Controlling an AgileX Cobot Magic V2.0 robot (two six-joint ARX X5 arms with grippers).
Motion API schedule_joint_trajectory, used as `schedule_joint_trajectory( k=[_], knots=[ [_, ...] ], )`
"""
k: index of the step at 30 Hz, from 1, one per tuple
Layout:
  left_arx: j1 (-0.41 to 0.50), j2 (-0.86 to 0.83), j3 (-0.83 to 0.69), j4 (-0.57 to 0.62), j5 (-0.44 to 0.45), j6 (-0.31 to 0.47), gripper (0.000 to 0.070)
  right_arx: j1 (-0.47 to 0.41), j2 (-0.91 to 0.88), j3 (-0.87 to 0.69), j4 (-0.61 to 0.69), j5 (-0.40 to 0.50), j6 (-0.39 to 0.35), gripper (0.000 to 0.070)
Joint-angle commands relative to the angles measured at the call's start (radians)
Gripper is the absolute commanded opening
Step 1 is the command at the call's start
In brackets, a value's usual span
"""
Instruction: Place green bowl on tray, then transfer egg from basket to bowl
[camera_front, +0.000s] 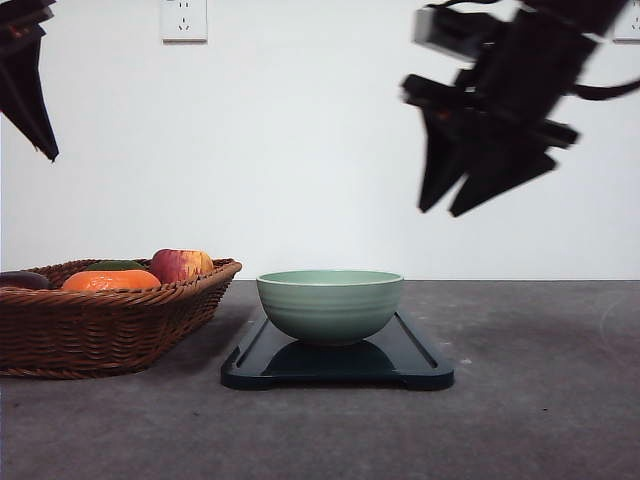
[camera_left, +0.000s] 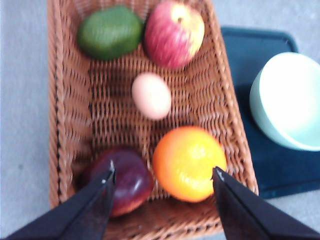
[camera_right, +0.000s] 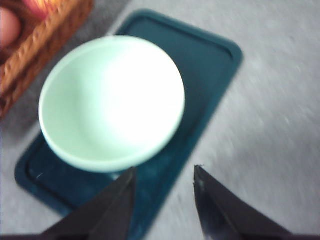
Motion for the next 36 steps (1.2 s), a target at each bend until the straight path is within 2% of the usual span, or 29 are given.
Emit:
schedule_joint_trajectory(
  k=[1,9,12,18,25,32,36],
  knots=[
    [-0.002,0.005,0.021,0.001,0.003,0.000,0.0387,-0.002,-0.048,-0.046,0.025,0.003,-0.003,0.0226],
    [-0.002,0.005,0.022,0.000,0.013,-0.022,0.0387,-0.047,-0.273,-0.245,0.034,0.006,-0.034,0.0225],
    [-0.003,0.005,0.027,-0.001,0.045,-0.023,0.0387,-0.050,-0.331,-0.288,0.035,0.006,-0.059,0.0225],
    [-0.018,0.039,0.090,-0.018,0.047,-0.022,0.0387,-0.049,-0.380,-0.310,0.040,0.010,-0.065,0.0225],
    [-0.054,0.223,0.250,-0.067,0.034,-0.022,0.0387,-0.049,-0.379,-0.310,0.042,0.032,-0.076,0.0225],
    [-0.099,0.485,0.450,-0.184,-0.111,-0.023,0.0387,-0.049,-0.379,-0.310,0.042,0.032,-0.080,0.0225],
    [-0.102,0.591,0.505,-0.177,-0.129,-0.063,0.0387,-0.049,-0.379,-0.310,0.042,0.032,-0.080,0.0225]
  ],
)
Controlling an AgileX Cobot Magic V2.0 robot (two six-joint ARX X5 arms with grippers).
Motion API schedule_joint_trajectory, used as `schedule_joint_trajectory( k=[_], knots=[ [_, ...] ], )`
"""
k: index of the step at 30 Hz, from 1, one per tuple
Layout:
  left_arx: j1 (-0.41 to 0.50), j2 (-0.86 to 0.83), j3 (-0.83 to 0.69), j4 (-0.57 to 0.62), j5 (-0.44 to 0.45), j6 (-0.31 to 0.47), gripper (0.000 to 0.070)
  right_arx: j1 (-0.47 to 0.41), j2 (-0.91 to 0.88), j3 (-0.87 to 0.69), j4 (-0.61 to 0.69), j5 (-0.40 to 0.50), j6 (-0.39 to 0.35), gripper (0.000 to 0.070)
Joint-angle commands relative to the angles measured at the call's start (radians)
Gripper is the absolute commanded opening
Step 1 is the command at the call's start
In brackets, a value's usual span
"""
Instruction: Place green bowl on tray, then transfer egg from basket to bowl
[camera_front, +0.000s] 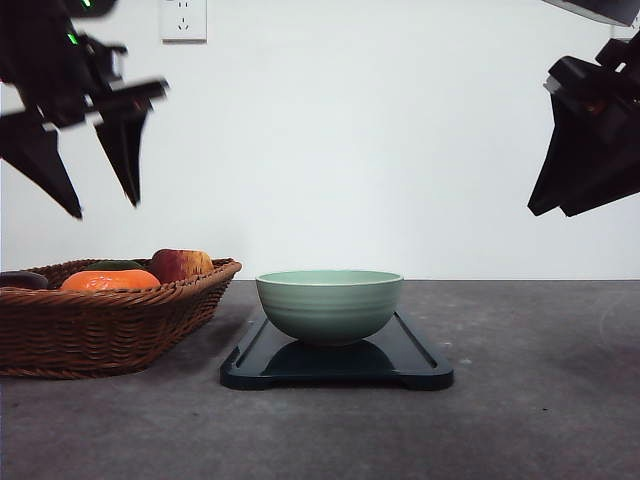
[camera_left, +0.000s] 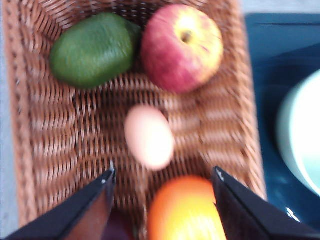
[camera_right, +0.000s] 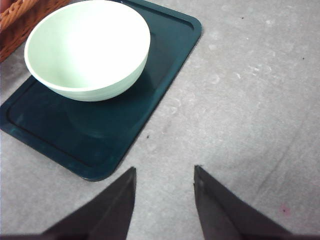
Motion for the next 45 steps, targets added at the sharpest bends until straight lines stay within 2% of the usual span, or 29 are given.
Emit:
schedule_joint_trajectory(
  k=[1,16,24,41,45],
  knots=[
    [-0.003,0.047,0.033,0.003,-0.004,-0.034,0.0387,0.005,0.006,0.003,0.014,0.005,-0.008,0.0226],
    [-0.005,0.247,0.050,0.080,-0.008,-0.047,0.0387,0.005,0.006,0.003,0.025,0.004,-0.008,0.0226],
    [-0.005,0.256,0.050,0.120,-0.009,-0.047,0.0387,0.005,0.006,0.003,0.025,0.004,-0.008,0.0225],
    [-0.005,0.282,0.050,0.105,-0.009,-0.047,0.0386,0.005,0.006,0.003,0.029,0.005,-0.010,0.0225],
    [-0.005,0.282,0.050,0.098,-0.009,-0.046,0.0365,0.005,0.006,0.003,0.029,0.005,-0.011,0.0225]
  ],
)
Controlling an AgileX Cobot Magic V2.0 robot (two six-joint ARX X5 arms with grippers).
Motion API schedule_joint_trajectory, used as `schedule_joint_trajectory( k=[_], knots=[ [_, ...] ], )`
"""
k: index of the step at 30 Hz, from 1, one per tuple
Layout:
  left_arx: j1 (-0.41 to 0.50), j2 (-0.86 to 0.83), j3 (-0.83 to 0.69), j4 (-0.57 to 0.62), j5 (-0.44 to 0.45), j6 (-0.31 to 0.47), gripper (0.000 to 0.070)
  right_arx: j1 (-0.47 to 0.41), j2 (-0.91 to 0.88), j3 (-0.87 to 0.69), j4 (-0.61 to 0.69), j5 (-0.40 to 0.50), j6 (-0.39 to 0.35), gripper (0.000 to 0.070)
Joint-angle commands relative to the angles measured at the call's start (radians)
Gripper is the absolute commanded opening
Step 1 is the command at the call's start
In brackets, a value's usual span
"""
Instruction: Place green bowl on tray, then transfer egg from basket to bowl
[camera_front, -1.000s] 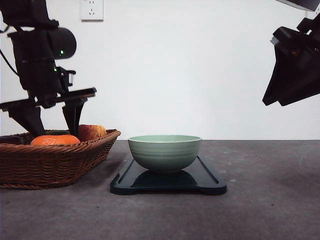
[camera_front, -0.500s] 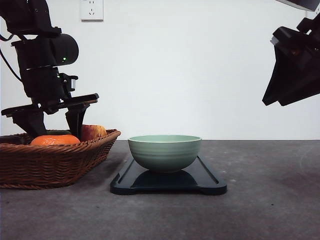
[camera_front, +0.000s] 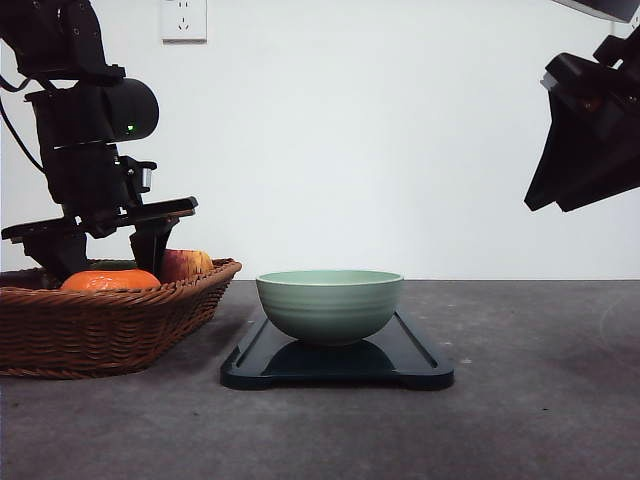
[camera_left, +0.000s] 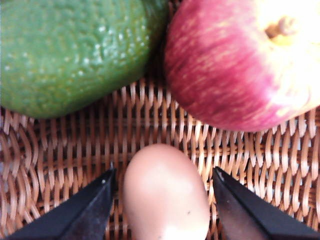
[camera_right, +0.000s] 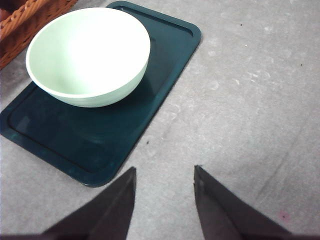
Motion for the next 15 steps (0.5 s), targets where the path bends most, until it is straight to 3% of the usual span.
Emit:
schedule_joint_trajectory(
  k=[1,4,6,15],
  knots=[
    [-0.004,0.024,0.024,-0.002,-0.003,-0.003,0.0330,0.005,0.007,0.003,0.011,0.005,-0.011,0.0226],
    [-0.004,0.024,0.024,-0.007,-0.003,0.000,0.0246,0.005,0.007,0.003,0.011,0.005,-0.011,0.0225],
    [-0.004,0.024,0.024,-0.008,-0.003,0.000,0.0227,0.005,0.007,0.003,0.011,0.005,-0.011,0.0225],
    [-0.004,0.022,0.024,-0.021,-0.002,0.010,0.0218,0.005,0.007,0.003,0.011,0.005,-0.011,0.0225]
  ],
)
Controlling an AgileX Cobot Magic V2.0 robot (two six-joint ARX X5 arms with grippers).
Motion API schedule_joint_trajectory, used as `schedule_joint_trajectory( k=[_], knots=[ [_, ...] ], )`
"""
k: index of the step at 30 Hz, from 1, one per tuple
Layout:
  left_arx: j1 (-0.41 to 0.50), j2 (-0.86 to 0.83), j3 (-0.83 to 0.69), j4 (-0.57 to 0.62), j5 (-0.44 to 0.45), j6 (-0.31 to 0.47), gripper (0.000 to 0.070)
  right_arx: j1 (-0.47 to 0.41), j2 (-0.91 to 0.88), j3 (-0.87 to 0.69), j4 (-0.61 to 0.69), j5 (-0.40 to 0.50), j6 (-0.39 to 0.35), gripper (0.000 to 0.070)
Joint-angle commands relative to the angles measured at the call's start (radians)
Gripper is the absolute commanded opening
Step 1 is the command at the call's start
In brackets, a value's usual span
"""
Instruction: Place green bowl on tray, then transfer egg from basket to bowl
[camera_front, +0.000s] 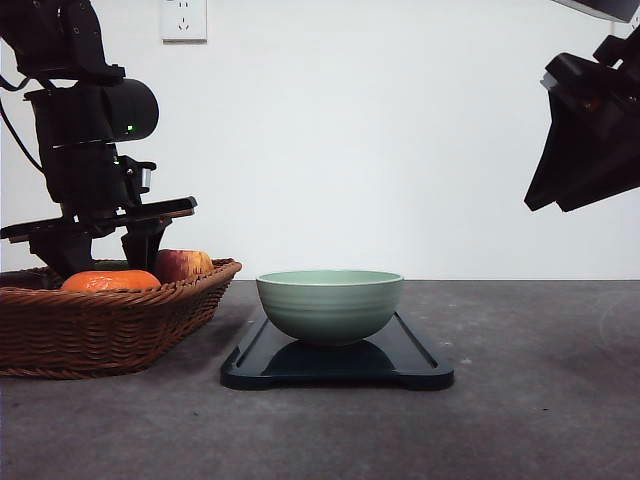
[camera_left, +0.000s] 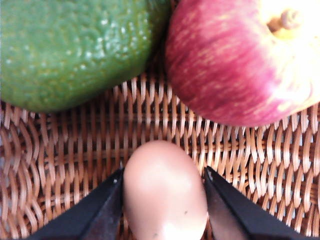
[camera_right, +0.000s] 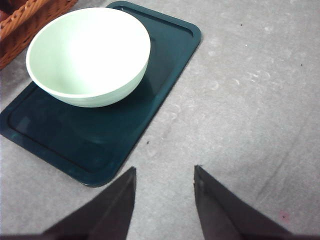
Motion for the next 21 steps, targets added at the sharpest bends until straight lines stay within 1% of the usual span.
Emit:
schedule_joint_trajectory(
  k=[1,6,14,15,17,19,21],
  knots=[
    [-0.003,0.019,0.022,-0.009,-0.003,0.015,0.0218,0.005,0.006,0.003,0.011,0.005,-0.011,0.0226],
    [0.002,-0.018,0.022,-0.015,-0.003,0.036,0.0218,0.005,0.006,0.003,0.011,0.004,-0.011,0.0225],
    [-0.001,-0.149,0.022,-0.034,0.004,0.054,0.0219,0.005,0.006,0.003,0.011,0.004,-0.010,0.0225],
    [-0.005,-0.166,0.022,-0.031,0.018,0.054,0.0219,0.005,0.006,0.003,0.011,0.004,-0.010,0.0225],
    [-0.016,-0.193,0.022,-0.010,0.075,0.053,0.0219,0.005,0.006,0.003,0.011,0.004,-0.010,0.0225],
    [-0.032,-0.212,0.022,0.034,0.161,0.045,0.0219,0.005,0.006,0.003,0.011,0.004,-0.010,0.0225],
    [-0.054,-0.219,0.022,0.089,0.235,0.017,0.0219,0.005,0.006,0.003,0.011,0.004,-0.010,0.0225]
  ],
)
